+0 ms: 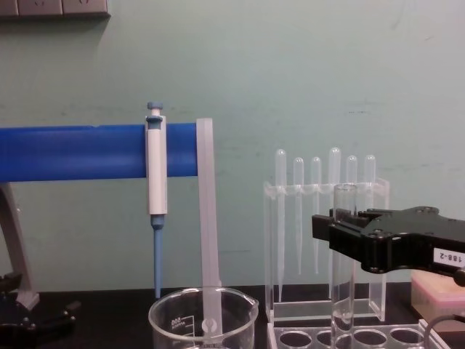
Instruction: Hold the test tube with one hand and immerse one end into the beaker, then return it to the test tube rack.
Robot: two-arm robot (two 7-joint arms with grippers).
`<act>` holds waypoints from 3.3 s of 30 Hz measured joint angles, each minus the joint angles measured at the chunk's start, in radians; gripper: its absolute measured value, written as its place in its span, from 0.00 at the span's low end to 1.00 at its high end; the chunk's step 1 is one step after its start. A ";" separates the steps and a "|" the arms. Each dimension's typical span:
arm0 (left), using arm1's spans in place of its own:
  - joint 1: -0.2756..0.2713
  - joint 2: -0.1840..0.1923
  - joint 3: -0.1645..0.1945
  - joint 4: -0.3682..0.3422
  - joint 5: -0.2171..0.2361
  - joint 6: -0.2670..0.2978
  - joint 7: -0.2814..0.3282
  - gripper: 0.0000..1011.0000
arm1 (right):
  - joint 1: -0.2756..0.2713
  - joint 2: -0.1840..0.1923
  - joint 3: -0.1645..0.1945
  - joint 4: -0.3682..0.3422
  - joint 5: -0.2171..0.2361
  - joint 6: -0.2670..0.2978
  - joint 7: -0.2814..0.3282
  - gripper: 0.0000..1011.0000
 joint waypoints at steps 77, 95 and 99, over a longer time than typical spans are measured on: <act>0.000 0.000 0.000 0.000 0.000 0.000 0.000 0.99 | -0.042 -0.039 0.012 0.080 -0.036 -0.097 0.023 0.27; 0.000 0.000 0.000 0.000 0.000 0.000 0.000 0.99 | -0.089 -0.017 0.049 -0.003 -0.020 -0.096 0.022 0.83; 0.000 0.000 0.000 0.000 0.000 0.000 0.000 0.99 | -0.142 0.003 0.080 -0.062 0.001 -0.104 0.016 0.93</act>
